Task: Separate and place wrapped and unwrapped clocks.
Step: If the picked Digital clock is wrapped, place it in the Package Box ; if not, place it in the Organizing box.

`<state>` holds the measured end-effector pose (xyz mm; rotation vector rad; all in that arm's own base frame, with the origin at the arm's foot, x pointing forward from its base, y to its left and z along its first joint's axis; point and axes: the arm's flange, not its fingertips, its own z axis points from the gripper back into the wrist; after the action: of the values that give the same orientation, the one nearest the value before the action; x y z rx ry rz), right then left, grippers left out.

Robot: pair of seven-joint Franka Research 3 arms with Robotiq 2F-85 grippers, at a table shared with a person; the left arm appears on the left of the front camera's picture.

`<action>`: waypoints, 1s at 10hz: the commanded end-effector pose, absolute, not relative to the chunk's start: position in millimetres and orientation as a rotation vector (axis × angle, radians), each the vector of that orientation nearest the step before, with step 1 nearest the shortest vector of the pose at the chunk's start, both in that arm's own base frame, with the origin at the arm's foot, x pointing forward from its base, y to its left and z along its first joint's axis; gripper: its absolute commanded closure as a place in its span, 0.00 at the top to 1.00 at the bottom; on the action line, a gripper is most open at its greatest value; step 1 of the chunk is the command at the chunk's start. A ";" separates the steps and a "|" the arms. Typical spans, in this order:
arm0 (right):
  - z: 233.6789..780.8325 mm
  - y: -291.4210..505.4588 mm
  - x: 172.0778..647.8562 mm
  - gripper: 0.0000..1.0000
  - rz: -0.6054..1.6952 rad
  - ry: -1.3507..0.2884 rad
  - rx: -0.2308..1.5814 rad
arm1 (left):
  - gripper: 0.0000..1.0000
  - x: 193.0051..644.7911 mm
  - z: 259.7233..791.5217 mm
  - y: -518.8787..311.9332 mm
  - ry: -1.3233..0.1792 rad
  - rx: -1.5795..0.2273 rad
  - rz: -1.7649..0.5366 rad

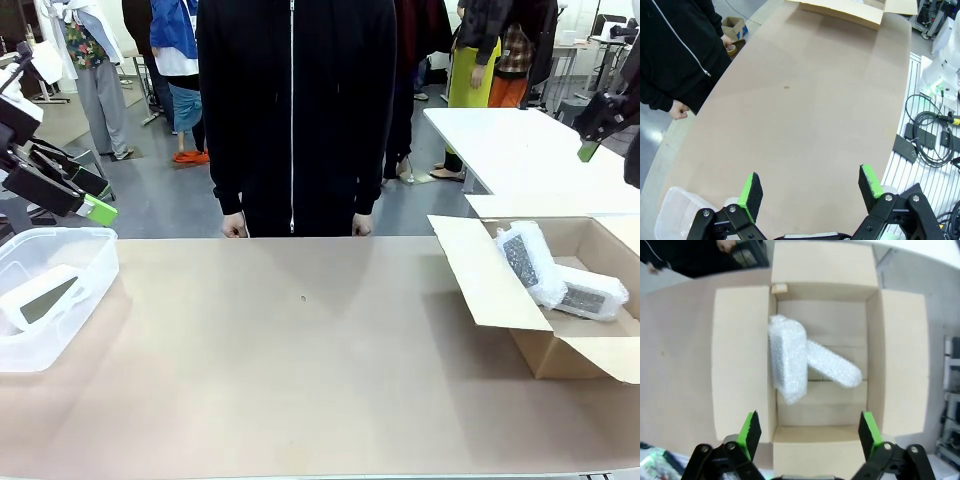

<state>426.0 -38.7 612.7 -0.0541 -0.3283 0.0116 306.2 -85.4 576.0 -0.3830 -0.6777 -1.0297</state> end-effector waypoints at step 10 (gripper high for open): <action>619.1 -42.1 421.4 1.00 0.005 -0.356 -0.042 | 1.00 305.6 575.9 -84.7 -0.680 -0.387 -1.029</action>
<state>422.0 -41.7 622.2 -0.0546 -0.3504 0.0057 306.3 -85.3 575.9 -0.3831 -0.6776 -1.0295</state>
